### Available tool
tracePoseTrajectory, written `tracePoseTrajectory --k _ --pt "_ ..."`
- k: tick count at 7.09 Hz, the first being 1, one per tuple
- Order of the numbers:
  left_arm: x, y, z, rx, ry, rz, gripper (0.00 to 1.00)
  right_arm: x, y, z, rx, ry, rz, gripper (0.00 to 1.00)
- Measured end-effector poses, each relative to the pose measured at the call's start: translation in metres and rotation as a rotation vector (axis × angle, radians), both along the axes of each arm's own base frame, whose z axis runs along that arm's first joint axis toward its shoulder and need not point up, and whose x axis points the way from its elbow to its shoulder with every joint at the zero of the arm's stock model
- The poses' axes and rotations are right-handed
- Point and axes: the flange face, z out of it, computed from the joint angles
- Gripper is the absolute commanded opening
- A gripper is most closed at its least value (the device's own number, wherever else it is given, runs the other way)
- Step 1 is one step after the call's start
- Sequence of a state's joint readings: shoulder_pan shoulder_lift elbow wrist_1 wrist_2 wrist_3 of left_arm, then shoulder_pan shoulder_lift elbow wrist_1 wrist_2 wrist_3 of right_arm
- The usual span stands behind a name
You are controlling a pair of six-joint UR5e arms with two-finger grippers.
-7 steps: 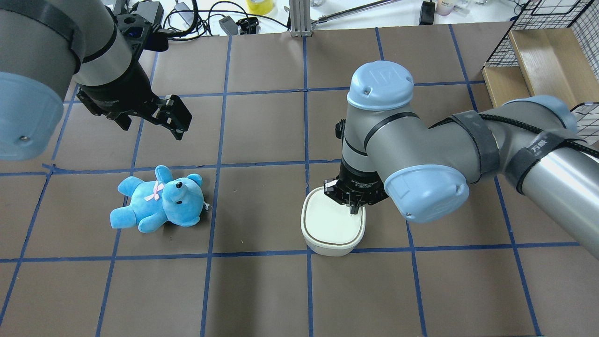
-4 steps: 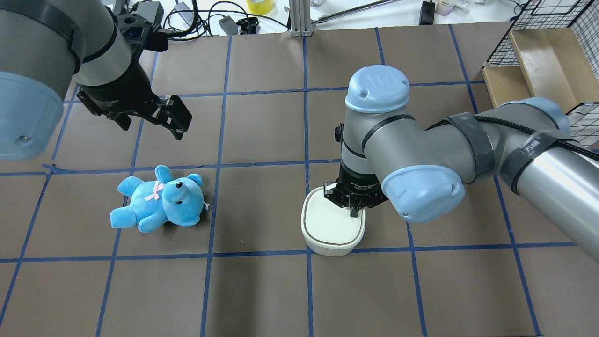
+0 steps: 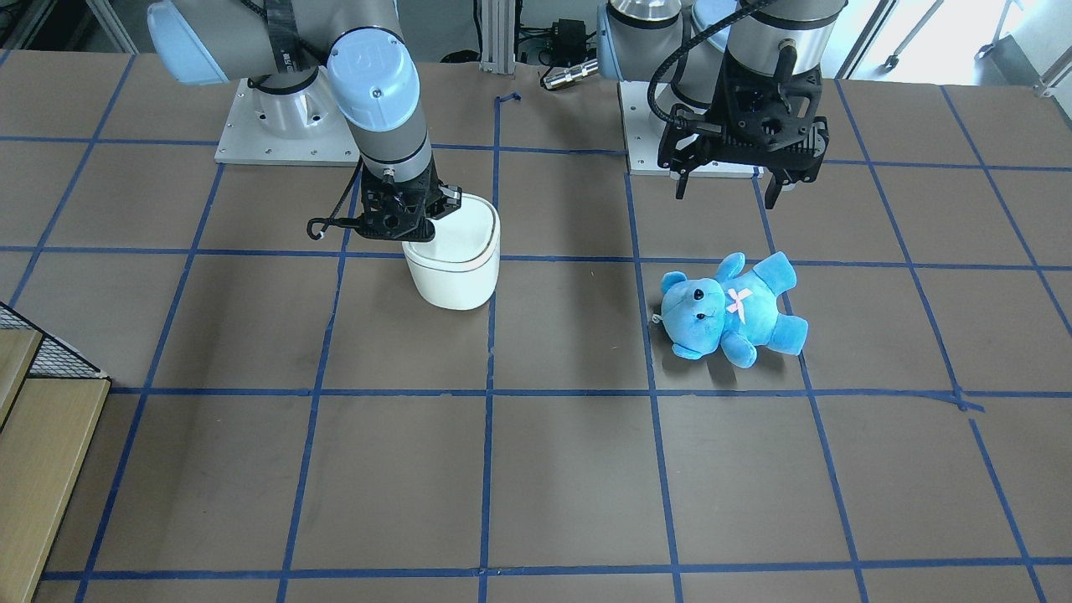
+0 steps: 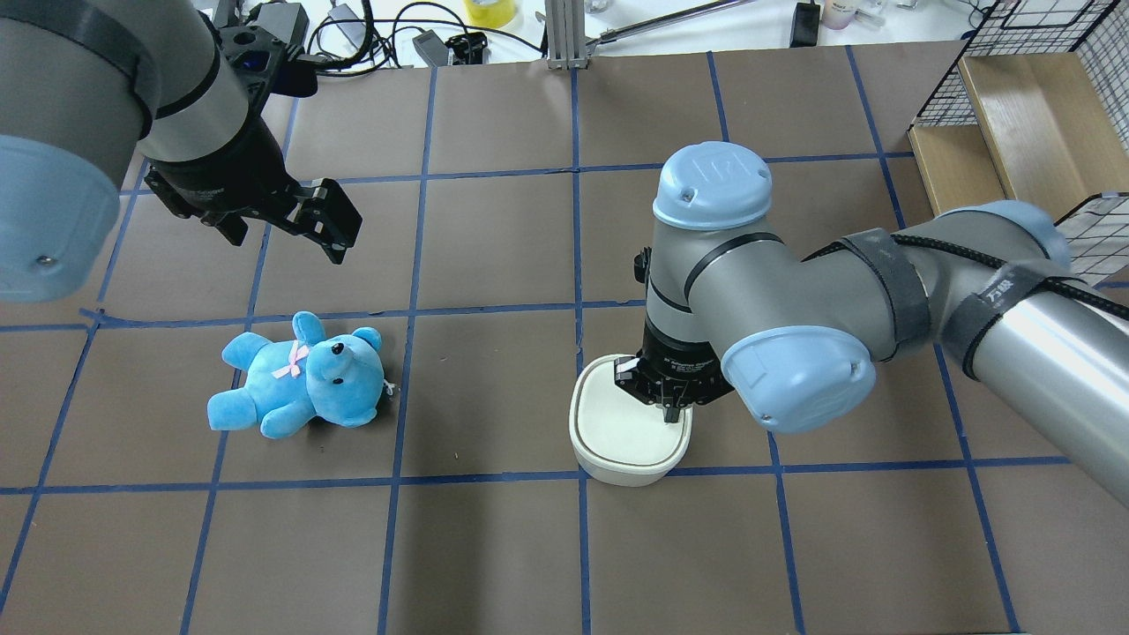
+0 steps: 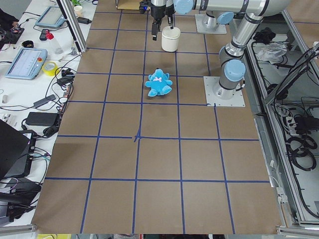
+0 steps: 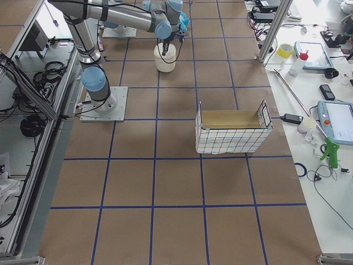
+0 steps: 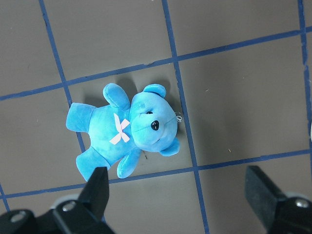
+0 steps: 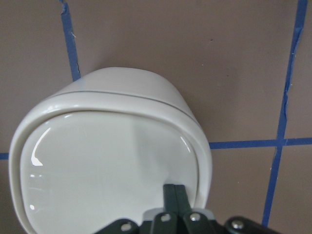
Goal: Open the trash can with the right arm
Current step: 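Lower the right gripper and grip the lid edge farthest from the robot, then lift the right gripper upward, flipping the lid open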
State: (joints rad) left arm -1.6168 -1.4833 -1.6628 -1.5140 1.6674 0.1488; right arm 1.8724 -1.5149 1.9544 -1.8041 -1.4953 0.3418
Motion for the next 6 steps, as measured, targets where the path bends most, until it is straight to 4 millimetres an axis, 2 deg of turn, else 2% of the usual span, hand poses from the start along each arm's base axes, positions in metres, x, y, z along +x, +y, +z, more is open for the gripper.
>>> tracePoseTrajectory --k 1,2,3,4,6 --pt "0.000 0.000 0.000 0.000 0.000 0.000 1.00 0.001 -0.005 0.009 -0.024 -0.005 -0.004 0.36" --pt "0.000 0.000 0.000 0.000 0.000 0.000 1.00 0.003 -0.012 0.023 -0.055 -0.013 -0.009 0.43" --pt "0.000 0.000 0.000 0.000 0.000 0.000 1.00 0.004 -0.019 0.040 -0.086 -0.016 -0.027 0.78" --pt "0.000 0.000 0.000 0.000 0.000 0.000 1.00 0.004 -0.028 0.056 -0.118 -0.012 -0.054 1.00" --pt "0.000 0.000 0.000 0.000 0.000 0.000 1.00 -0.006 -0.048 0.095 -0.179 0.037 -0.060 1.00"
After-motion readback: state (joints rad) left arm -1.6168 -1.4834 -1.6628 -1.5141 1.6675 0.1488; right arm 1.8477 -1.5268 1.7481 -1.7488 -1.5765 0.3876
